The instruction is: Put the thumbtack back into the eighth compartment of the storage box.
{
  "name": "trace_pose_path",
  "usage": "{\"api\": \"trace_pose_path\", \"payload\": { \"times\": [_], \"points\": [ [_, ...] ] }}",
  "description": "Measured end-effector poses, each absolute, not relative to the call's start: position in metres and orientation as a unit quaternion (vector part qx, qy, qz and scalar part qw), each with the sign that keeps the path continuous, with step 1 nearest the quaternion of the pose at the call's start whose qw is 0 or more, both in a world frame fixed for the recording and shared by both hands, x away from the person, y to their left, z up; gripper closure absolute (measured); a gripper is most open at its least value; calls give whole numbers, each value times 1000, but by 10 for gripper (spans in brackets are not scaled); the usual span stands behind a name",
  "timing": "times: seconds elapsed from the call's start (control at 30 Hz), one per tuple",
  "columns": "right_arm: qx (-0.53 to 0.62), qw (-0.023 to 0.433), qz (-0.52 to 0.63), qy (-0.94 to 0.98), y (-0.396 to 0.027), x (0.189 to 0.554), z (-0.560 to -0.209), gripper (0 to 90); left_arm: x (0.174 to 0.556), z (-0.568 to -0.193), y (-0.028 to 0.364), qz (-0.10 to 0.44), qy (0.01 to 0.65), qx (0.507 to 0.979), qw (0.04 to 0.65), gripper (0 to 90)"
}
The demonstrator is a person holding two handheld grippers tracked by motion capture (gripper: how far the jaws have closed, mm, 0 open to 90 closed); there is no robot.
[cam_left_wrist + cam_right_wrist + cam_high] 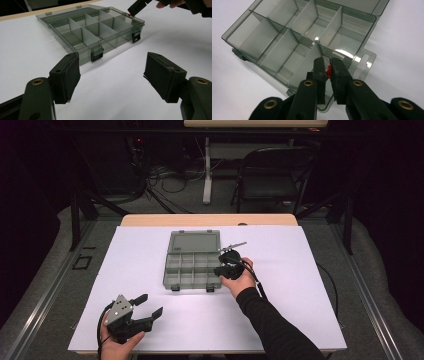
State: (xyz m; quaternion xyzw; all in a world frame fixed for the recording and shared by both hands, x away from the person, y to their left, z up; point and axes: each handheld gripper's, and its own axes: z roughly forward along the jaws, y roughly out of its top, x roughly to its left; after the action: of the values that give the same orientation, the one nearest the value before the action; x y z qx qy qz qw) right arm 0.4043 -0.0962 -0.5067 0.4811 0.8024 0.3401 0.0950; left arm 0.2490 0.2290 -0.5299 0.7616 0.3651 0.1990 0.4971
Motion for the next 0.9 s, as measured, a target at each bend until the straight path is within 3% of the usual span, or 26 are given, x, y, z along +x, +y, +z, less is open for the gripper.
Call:
{"api": "trace_pose_path", "payload": {
  "times": [0.3, 0.63, 0.9],
  "points": [
    [472, 97, 348, 804, -94, 400, -505, 751, 249, -530, 229, 200, 364, 762, 496, 281],
    [455, 120, 369, 802, -98, 388, -493, 483, 249, -530, 230, 201, 365, 762, 496, 281],
    [437, 130, 388, 801, -114, 368, -483, 411, 249, -530, 229, 199, 367, 760, 497, 281]
  ]
}}
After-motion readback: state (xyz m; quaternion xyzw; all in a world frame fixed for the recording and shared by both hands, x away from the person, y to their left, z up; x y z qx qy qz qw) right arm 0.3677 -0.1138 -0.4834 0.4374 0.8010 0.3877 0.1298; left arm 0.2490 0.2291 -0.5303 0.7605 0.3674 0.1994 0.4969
